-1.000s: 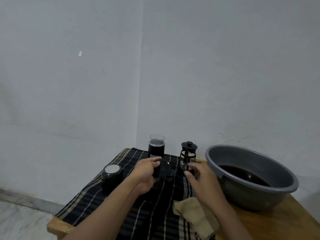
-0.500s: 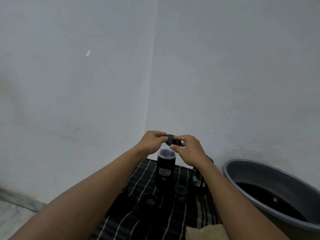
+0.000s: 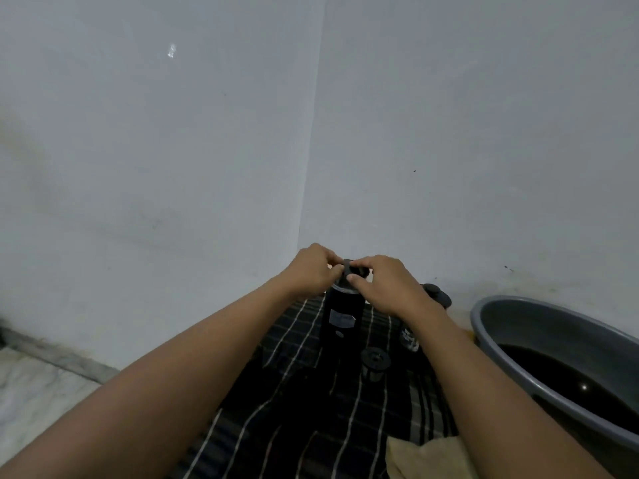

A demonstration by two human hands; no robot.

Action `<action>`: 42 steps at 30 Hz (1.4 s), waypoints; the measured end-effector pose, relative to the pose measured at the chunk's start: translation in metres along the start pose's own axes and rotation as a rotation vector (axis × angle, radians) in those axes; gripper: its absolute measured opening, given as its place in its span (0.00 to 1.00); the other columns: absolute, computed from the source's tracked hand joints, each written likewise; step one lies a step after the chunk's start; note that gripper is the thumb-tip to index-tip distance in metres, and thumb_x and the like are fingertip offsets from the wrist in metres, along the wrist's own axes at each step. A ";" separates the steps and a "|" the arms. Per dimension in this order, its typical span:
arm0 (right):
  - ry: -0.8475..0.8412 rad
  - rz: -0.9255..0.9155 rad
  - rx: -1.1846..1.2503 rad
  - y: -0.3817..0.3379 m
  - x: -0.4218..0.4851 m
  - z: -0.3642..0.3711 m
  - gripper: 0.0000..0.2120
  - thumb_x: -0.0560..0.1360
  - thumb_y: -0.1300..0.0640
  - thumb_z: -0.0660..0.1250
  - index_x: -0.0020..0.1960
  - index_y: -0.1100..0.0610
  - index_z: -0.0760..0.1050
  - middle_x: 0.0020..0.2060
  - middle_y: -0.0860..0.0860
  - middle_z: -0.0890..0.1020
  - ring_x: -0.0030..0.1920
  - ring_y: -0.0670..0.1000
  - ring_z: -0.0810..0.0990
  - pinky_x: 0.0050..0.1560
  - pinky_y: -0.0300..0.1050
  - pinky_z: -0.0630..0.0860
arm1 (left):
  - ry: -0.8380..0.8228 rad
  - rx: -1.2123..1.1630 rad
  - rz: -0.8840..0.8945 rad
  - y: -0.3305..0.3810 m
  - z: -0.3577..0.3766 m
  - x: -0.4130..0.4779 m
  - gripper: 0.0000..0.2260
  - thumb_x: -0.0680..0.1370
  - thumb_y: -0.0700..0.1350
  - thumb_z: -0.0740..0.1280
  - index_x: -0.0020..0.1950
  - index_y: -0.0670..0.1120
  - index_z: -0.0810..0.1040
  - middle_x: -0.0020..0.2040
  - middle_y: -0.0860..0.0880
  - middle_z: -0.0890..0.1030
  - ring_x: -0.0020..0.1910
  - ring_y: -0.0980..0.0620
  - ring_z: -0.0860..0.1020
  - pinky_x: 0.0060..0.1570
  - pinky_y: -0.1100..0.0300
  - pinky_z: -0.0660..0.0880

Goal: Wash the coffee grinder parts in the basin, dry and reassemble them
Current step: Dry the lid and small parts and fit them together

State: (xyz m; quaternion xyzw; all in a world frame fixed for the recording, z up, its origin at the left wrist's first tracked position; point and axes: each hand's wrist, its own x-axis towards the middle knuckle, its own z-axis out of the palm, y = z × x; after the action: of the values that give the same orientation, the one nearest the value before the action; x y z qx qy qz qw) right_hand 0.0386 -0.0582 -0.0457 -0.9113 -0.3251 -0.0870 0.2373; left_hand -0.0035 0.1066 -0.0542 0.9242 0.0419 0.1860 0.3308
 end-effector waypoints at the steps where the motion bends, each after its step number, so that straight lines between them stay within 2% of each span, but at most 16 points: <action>1: 0.000 -0.009 -0.062 0.000 -0.001 0.001 0.17 0.81 0.46 0.63 0.68 0.47 0.76 0.62 0.50 0.81 0.60 0.54 0.78 0.57 0.51 0.77 | -0.025 0.096 0.032 0.000 0.000 0.001 0.13 0.83 0.46 0.65 0.62 0.44 0.84 0.62 0.46 0.82 0.57 0.46 0.81 0.56 0.56 0.77; 3: -0.001 -0.021 -0.191 -0.002 0.000 0.003 0.17 0.82 0.45 0.59 0.67 0.47 0.75 0.60 0.50 0.81 0.59 0.55 0.78 0.56 0.53 0.77 | -0.068 0.240 0.064 0.000 -0.002 0.003 0.14 0.84 0.48 0.62 0.62 0.46 0.83 0.62 0.46 0.82 0.57 0.45 0.80 0.58 0.49 0.78; 7: -0.030 0.024 -0.181 -0.003 -0.006 0.004 0.18 0.82 0.48 0.57 0.71 0.47 0.72 0.63 0.52 0.80 0.61 0.57 0.77 0.58 0.56 0.76 | -0.118 0.383 0.074 0.009 -0.005 0.000 0.15 0.85 0.51 0.59 0.65 0.50 0.82 0.59 0.45 0.83 0.53 0.45 0.80 0.52 0.50 0.78; 10: -0.147 0.022 -0.103 -0.004 -0.011 -0.004 0.24 0.81 0.56 0.56 0.77 0.47 0.65 0.69 0.55 0.74 0.64 0.57 0.75 0.62 0.52 0.75 | -0.214 0.406 0.079 0.018 -0.014 -0.010 0.17 0.87 0.46 0.55 0.73 0.46 0.76 0.68 0.41 0.79 0.65 0.42 0.77 0.63 0.50 0.73; 12: -0.220 -0.040 -0.126 -0.006 -0.019 -0.010 0.28 0.82 0.61 0.55 0.81 0.49 0.57 0.78 0.54 0.63 0.74 0.57 0.67 0.70 0.50 0.67 | -0.269 0.432 0.076 0.020 -0.021 -0.018 0.19 0.87 0.43 0.54 0.79 0.45 0.67 0.77 0.42 0.70 0.75 0.43 0.68 0.72 0.54 0.64; 14: -0.187 -0.068 -0.104 -0.009 -0.028 -0.015 0.29 0.82 0.61 0.55 0.82 0.49 0.53 0.82 0.51 0.53 0.80 0.54 0.57 0.77 0.50 0.59 | -0.259 0.436 0.106 0.023 -0.029 -0.028 0.23 0.87 0.44 0.54 0.83 0.46 0.57 0.83 0.46 0.59 0.81 0.47 0.58 0.76 0.56 0.55; 16: -0.083 -0.074 -0.051 -0.014 -0.037 -0.023 0.27 0.83 0.57 0.57 0.81 0.51 0.56 0.81 0.50 0.54 0.80 0.52 0.56 0.78 0.50 0.57 | -0.172 0.386 0.102 0.025 -0.035 -0.038 0.26 0.87 0.49 0.57 0.84 0.49 0.54 0.83 0.47 0.57 0.81 0.47 0.58 0.78 0.51 0.57; 20: 0.052 -0.095 0.047 -0.020 -0.068 -0.040 0.24 0.83 0.52 0.61 0.78 0.51 0.64 0.76 0.49 0.67 0.74 0.51 0.68 0.73 0.49 0.66 | 0.015 0.370 0.110 0.027 -0.049 -0.071 0.25 0.83 0.55 0.65 0.79 0.53 0.65 0.70 0.50 0.76 0.65 0.48 0.76 0.67 0.48 0.72; 22: 0.046 -0.067 0.056 -0.015 -0.093 -0.043 0.22 0.83 0.49 0.61 0.76 0.50 0.67 0.71 0.49 0.73 0.67 0.50 0.74 0.65 0.47 0.71 | 0.064 0.331 0.079 0.022 -0.052 -0.098 0.24 0.81 0.57 0.67 0.75 0.53 0.70 0.63 0.54 0.80 0.54 0.52 0.78 0.60 0.50 0.76; 24: -0.022 -0.010 0.036 -0.006 -0.119 -0.038 0.21 0.82 0.48 0.62 0.74 0.50 0.70 0.64 0.49 0.78 0.60 0.49 0.78 0.60 0.47 0.74 | 0.146 0.275 0.048 0.013 -0.047 -0.128 0.21 0.79 0.58 0.69 0.71 0.53 0.75 0.56 0.56 0.81 0.49 0.55 0.78 0.57 0.52 0.77; 27: -0.139 0.075 -0.015 0.010 -0.161 -0.019 0.19 0.82 0.48 0.64 0.70 0.53 0.74 0.62 0.50 0.81 0.59 0.50 0.79 0.59 0.46 0.77 | 0.223 0.163 0.066 0.005 -0.020 -0.177 0.22 0.76 0.59 0.72 0.67 0.52 0.77 0.50 0.56 0.80 0.51 0.54 0.80 0.56 0.52 0.78; 31: -0.231 0.175 -0.077 0.033 -0.202 0.016 0.19 0.80 0.46 0.65 0.68 0.51 0.76 0.61 0.47 0.82 0.59 0.48 0.79 0.57 0.47 0.80 | 0.151 0.214 -0.098 -0.009 0.029 -0.218 0.41 0.71 0.69 0.71 0.78 0.51 0.65 0.70 0.53 0.74 0.68 0.53 0.73 0.66 0.54 0.75; 34: -0.242 0.196 -0.043 0.040 -0.218 0.026 0.20 0.79 0.46 0.64 0.69 0.50 0.76 0.65 0.46 0.78 0.62 0.47 0.77 0.59 0.44 0.77 | 0.087 0.194 -0.237 -0.019 0.051 -0.222 0.48 0.70 0.71 0.70 0.81 0.48 0.59 0.78 0.50 0.68 0.76 0.50 0.67 0.71 0.51 0.71; 38: -0.255 0.154 -0.270 0.047 -0.226 0.030 0.18 0.79 0.40 0.62 0.68 0.40 0.72 0.64 0.41 0.73 0.69 0.48 0.68 0.70 0.54 0.64 | 0.060 0.158 -0.322 -0.021 0.064 -0.210 0.49 0.70 0.69 0.73 0.82 0.47 0.56 0.77 0.49 0.69 0.75 0.48 0.69 0.69 0.50 0.72; 40: -0.192 0.126 -0.274 0.052 -0.228 0.031 0.09 0.82 0.44 0.59 0.61 0.37 0.73 0.57 0.39 0.74 0.64 0.45 0.71 0.70 0.55 0.61 | 0.046 0.194 -0.343 -0.019 0.065 -0.203 0.45 0.71 0.66 0.74 0.80 0.47 0.59 0.74 0.49 0.74 0.72 0.48 0.73 0.64 0.52 0.75; 42: -0.022 0.084 -0.150 0.059 -0.228 0.031 0.08 0.84 0.47 0.57 0.58 0.37 0.72 0.51 0.39 0.73 0.56 0.44 0.73 0.66 0.50 0.67 | 0.056 0.204 -0.341 -0.020 0.065 -0.198 0.39 0.71 0.64 0.75 0.75 0.49 0.66 0.68 0.51 0.78 0.66 0.50 0.77 0.59 0.54 0.77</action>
State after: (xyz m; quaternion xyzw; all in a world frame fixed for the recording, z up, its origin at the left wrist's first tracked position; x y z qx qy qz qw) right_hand -0.1001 -0.2081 -0.1662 -0.9402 -0.2818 -0.0912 0.1682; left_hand -0.1623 0.0436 -0.1760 0.9269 0.2256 0.1476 0.2610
